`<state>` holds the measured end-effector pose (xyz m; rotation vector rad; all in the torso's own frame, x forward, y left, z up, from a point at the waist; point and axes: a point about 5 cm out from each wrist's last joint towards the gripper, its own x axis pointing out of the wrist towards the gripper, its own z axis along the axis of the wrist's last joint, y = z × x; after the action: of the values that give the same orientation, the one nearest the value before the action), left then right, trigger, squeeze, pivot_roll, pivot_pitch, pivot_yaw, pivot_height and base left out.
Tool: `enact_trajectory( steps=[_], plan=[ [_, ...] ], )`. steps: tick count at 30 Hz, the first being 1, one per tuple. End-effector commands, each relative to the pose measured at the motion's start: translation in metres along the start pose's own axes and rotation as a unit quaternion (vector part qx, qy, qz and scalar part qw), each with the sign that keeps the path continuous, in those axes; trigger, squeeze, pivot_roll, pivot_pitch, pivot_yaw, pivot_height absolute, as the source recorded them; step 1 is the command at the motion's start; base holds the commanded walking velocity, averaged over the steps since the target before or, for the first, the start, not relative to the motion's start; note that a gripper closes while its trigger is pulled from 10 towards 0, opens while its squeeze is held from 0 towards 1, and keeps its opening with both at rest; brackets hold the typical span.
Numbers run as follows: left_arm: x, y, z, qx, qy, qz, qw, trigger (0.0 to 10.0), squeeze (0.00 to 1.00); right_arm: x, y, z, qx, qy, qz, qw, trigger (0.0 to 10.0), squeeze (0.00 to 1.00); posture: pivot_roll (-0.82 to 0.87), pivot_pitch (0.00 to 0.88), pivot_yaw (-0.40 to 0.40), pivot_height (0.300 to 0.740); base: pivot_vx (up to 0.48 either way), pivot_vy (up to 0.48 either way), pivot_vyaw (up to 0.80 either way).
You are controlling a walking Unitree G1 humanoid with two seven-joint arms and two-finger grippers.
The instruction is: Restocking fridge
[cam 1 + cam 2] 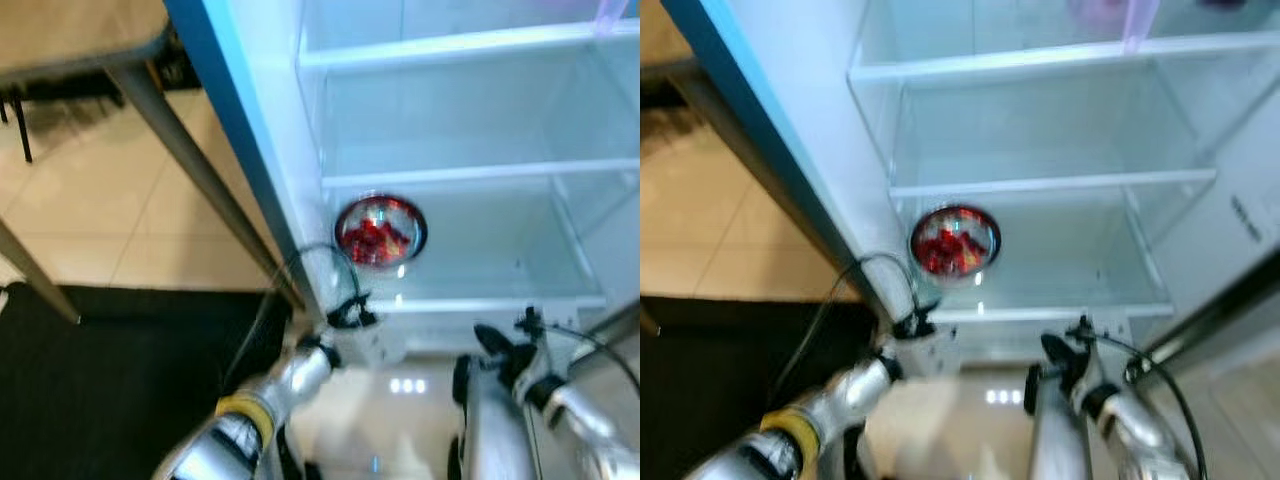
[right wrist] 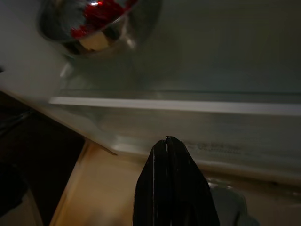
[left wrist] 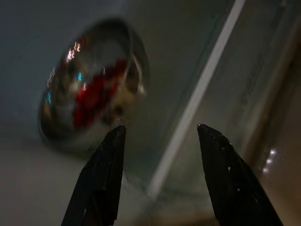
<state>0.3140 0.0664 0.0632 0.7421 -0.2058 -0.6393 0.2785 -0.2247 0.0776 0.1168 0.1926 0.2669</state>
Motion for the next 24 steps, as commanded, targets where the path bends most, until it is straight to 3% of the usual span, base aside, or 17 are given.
enact_trajectory(
  steps=[1, 5, 8, 10, 13, 14, 15, 16, 17, 20, 24],
  plan=[
    [-0.013, -0.005, -0.014, -0.026, 0.024, -0.011, 0.999, 10.0, 0.00, 0.000, 0.002, -0.007, 0.005, 0.005, 0.003, 1.000, 10.0, 0.00, -0.15, 0.191, 0.137, 0.344, 0.000, 0.000, 0.00],
    [-0.020, -0.009, -0.020, -0.124, 0.037, -0.005, 0.992, 10.0, 0.00, 0.006, -0.002, -0.005, 0.015, -0.005, -0.003, 1.000, 10.0, 0.00, -0.15, 0.174, 0.133, 0.344, 0.000, 0.000, 0.00],
    [-0.026, -0.009, -0.025, -0.212, 0.049, 0.028, 0.976, 10.0, 0.00, 0.012, -0.001, -0.008, 0.020, 0.000, -0.001, 1.000, 10.0, 0.00, -0.14, 0.147, 0.125, 0.344, 0.000, 0.000, 0.00],
    [-0.030, -0.011, -0.028, -0.227, 0.055, 0.036, 0.972, 10.0, 0.00, 0.015, 0.001, -0.009, 0.024, 0.000, 0.002, 1.000, 10.0, 0.00, -0.14, 0.142, 0.123, 0.344, 0.000, 0.000, 0.00],
    [-0.044, -0.018, -0.039, -0.306, 0.068, 0.059, 0.948, 10.0, 0.00, 0.024, 0.005, -0.018, 0.030, 0.009, 0.005, 0.999, 10.0, 0.00, -0.13, 0.117, 0.112, 0.344, 0.000, 0.000, 0.00],
    [-0.044, -0.018, -0.039, -0.306, 0.068, 0.059, 0.948, 10.0, 0.00, 0.024, 0.005, -0.018, 0.030, 0.009, 0.005, 0.999, 10.0, 0.00, -0.13, 0.117, 0.112, 0.344, 0.000, 0.000, 0.00],
    [-0.048, -0.019, -0.043, -0.332, 0.073, 0.068, 0.938, 10.0, 0.00, 0.025, 0.005, -0.020, 0.031, 0.016, 0.005, 0.999, 10.0, 0.00, -0.12, 0.111, 0.105, 0.344, 0.000, 0.000, 0.00],
    [-0.048, -0.019, -0.043, -0.332, 0.073, 0.068, 0.938, 10.0, 0.00, 0.025, 0.005, -0.020, 0.031, 0.016, 0.005, 0.999, 10.0, 0.00, -0.12, 0.111, 0.105, 0.344, 0.000, 0.000, 0.00],
    [-0.052, -0.018, -0.047, -0.350, 0.078, 0.077, 0.930, 10.0, 0.00, 0.026, 0.006, -0.023, 0.029, 0.022, 0.006, 0.999, 10.0, 0.00, -0.12, 0.108, 0.104, 0.344, 0.000, 0.000, 0.00],
    [-0.068, -0.017, -0.059, -0.403, 0.083, 0.103, 0.905, 10.0, 0.00, 0.029, 0.009, -0.028, 0.034, 0.026, 0.016, 0.999, 10.0, 0.00, -0.11, 0.095, 0.098, 0.344, 0.000, 0.000, 0.00],
    [-0.088, -0.018, -0.073, -0.429, 0.102, 0.126, 0.889, 10.0, 0.00, 0.030, 0.012, -0.031, 0.042, 0.025, 0.027, 0.998, 10.0, 0.00, -0.11, 0.089, 0.093, 0.364, 0.000, 0.000, 0.00]
  ],
)
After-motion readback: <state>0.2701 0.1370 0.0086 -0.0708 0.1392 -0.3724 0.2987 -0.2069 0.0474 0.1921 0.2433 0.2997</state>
